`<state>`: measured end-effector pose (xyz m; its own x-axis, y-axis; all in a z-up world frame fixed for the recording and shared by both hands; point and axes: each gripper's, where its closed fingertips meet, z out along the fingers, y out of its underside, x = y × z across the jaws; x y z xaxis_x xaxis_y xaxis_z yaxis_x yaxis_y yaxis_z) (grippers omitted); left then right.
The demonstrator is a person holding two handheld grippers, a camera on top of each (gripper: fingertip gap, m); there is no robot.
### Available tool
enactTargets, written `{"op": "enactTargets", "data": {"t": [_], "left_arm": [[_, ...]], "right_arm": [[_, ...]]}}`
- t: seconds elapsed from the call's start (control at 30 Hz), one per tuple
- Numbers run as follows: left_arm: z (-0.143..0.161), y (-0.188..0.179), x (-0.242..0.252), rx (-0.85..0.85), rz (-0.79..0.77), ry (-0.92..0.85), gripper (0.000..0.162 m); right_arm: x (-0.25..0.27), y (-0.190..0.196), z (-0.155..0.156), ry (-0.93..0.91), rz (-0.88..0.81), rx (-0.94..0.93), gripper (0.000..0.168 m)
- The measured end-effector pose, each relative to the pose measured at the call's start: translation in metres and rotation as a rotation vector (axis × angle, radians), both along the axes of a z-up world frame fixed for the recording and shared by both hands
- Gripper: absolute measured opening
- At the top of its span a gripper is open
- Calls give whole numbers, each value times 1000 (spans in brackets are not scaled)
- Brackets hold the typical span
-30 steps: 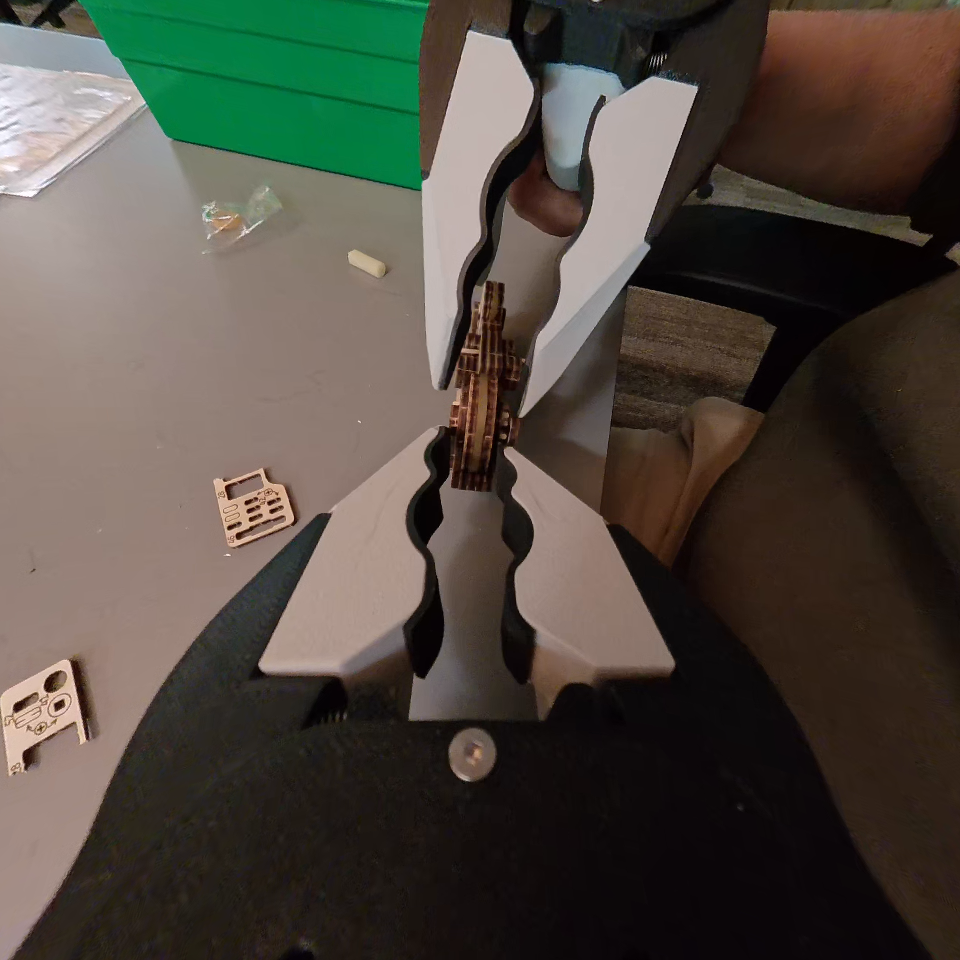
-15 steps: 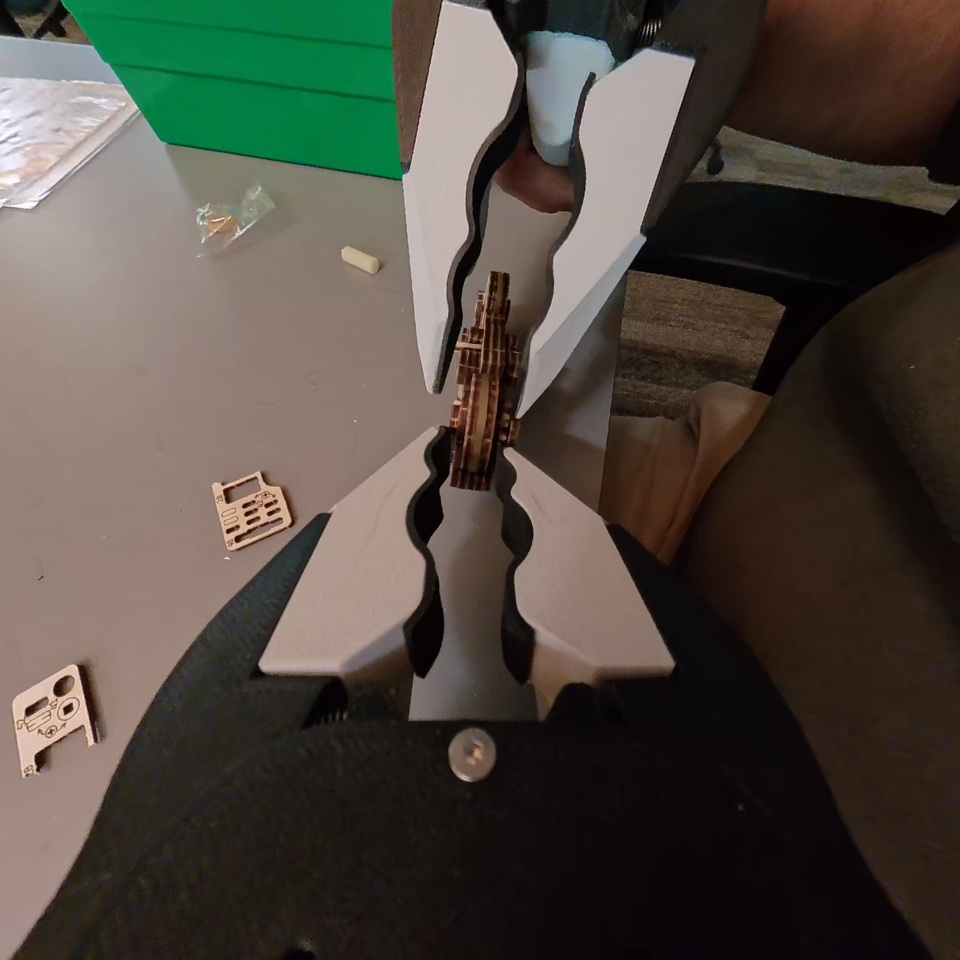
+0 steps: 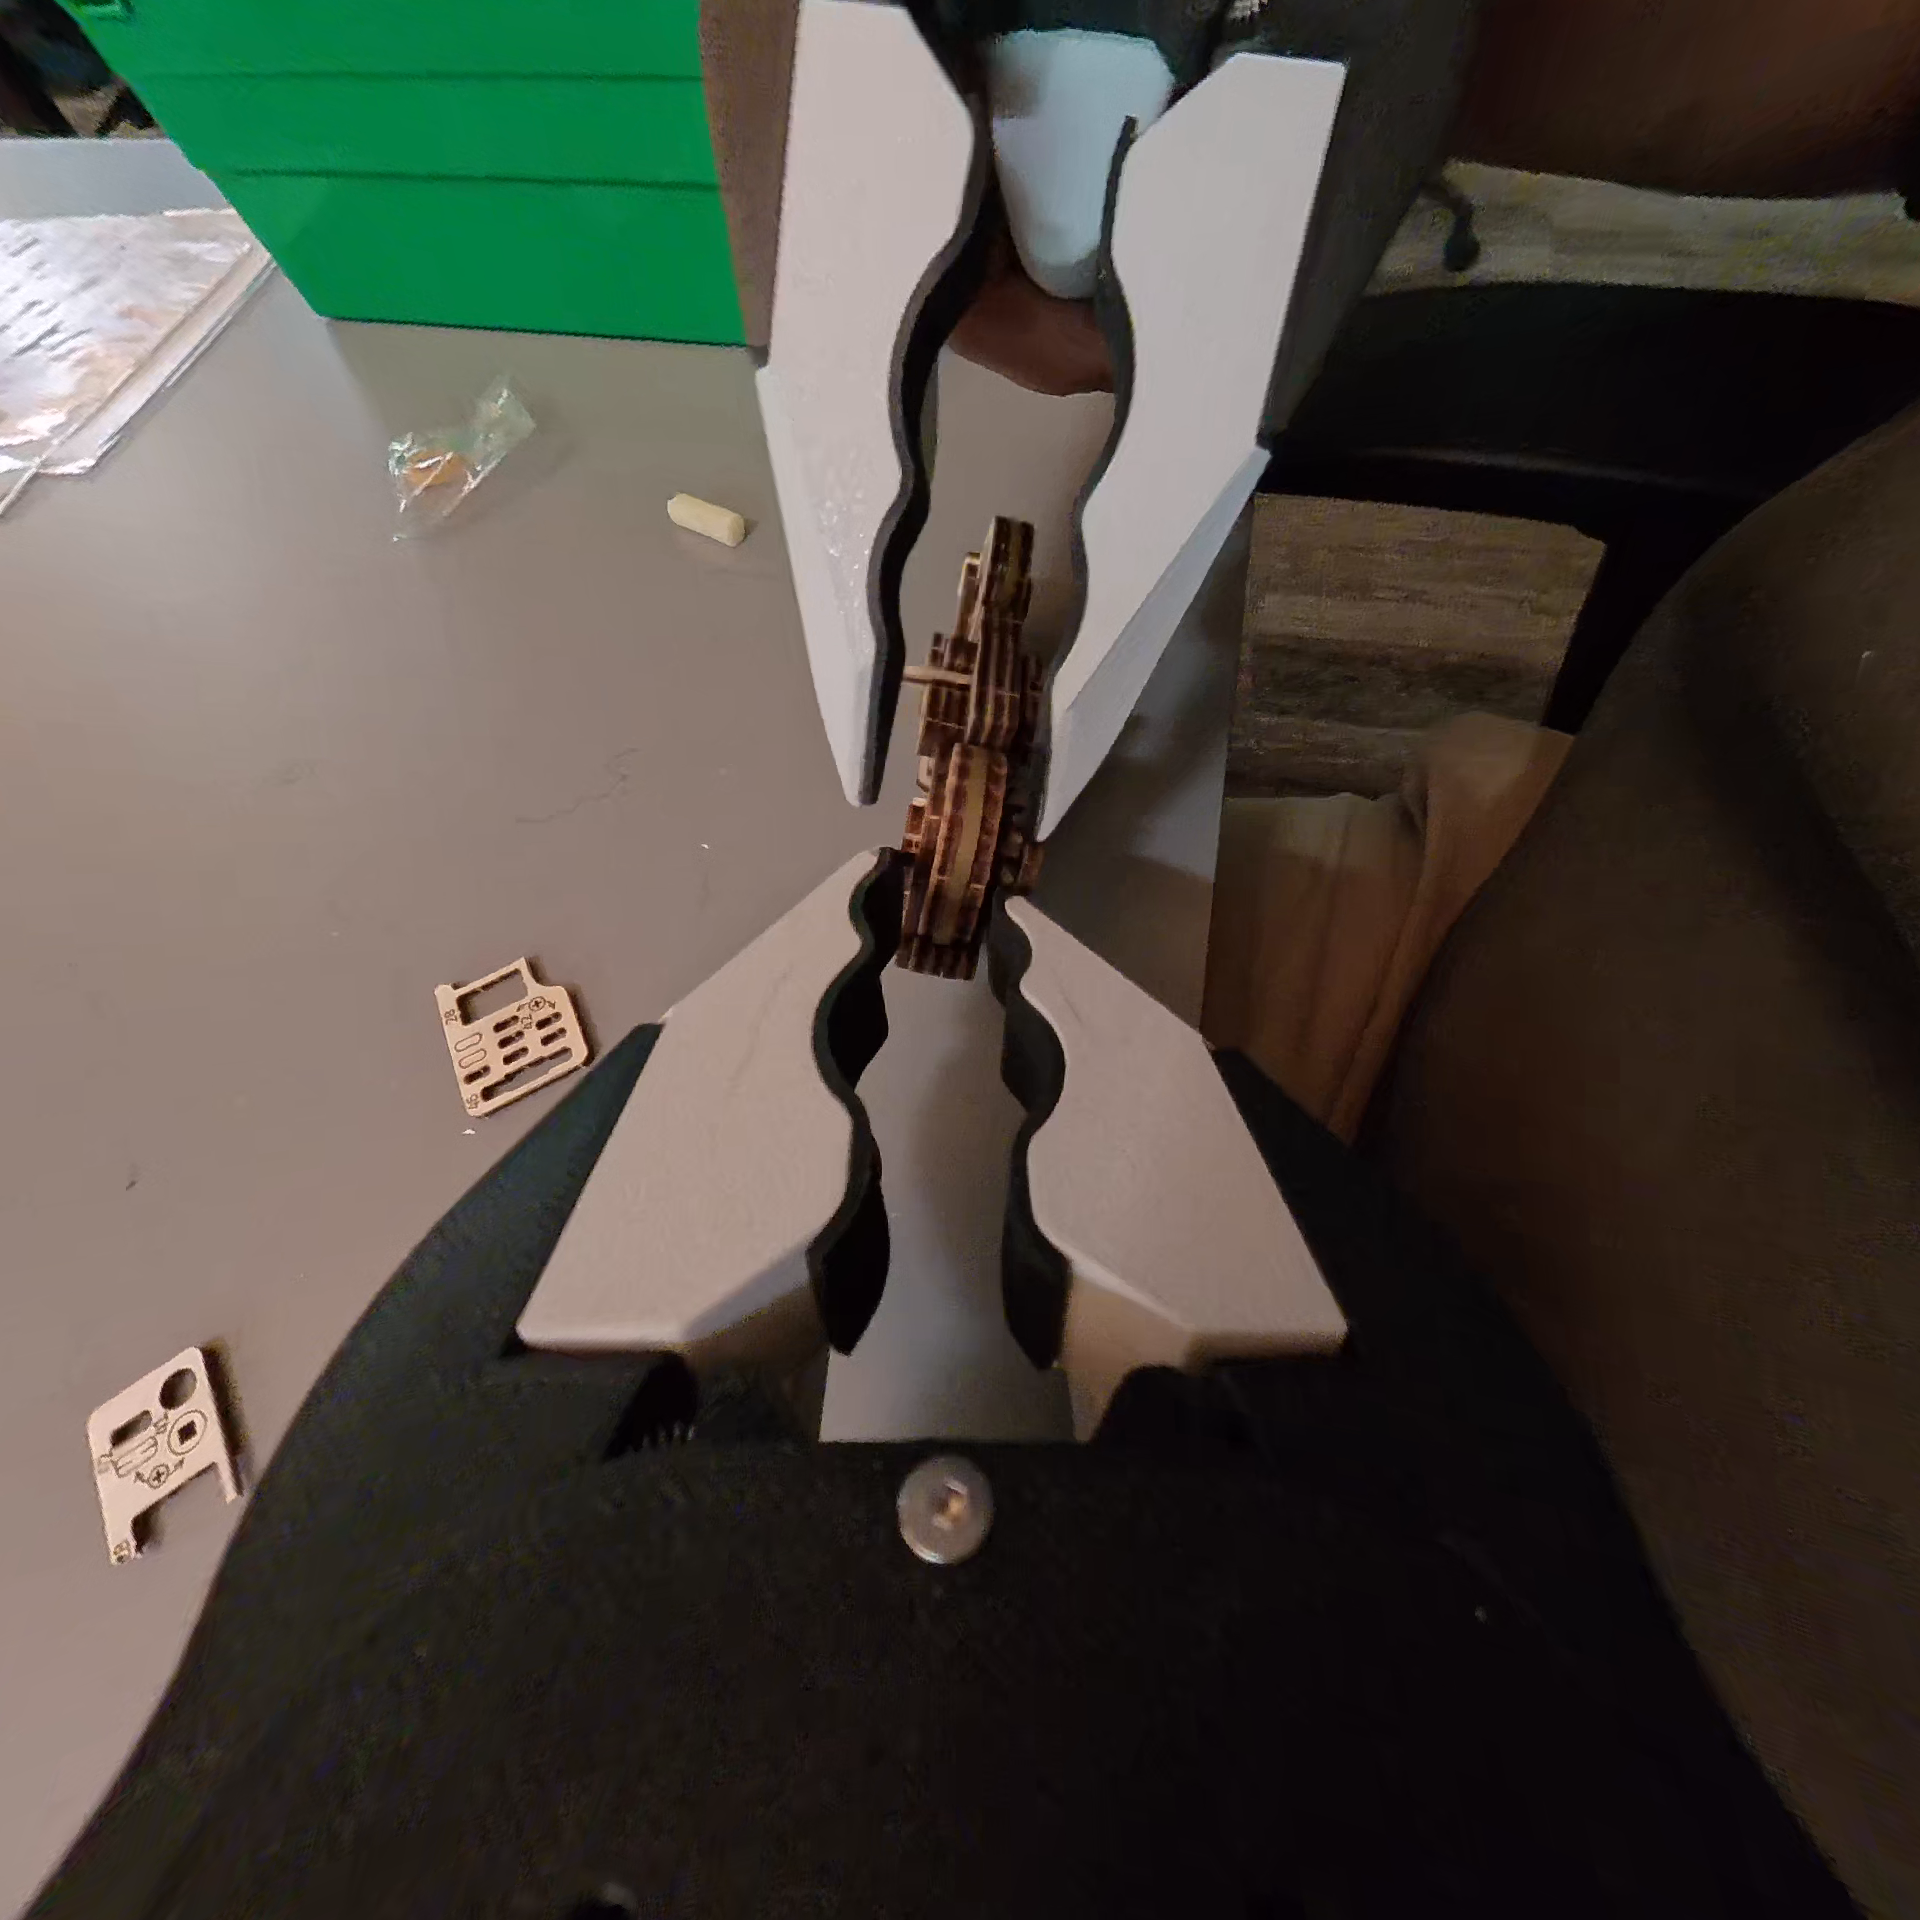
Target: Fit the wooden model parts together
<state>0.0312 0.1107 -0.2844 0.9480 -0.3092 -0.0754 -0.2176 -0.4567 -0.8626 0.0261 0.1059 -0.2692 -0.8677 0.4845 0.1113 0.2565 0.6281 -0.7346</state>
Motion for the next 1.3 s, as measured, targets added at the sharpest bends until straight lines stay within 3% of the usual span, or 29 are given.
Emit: {"op": "enactTargets", "data": {"t": [0.03,0.37,0.97,1.3], "left_arm": [[0,0,1,3,-8,15,15],[-1,-1,3,5,-23,39,14],[-3,0,2,-17,-2,7,12],[-1,1,-6,-19,26,-16,14]], "right_arm": [[1,-1,-1,-6,10,-2,26],[6,-4,-2,15,73,21,18],[5,-1,-3,28,-17,80,17],[-3,1,1,162,-76,130,18]]}}
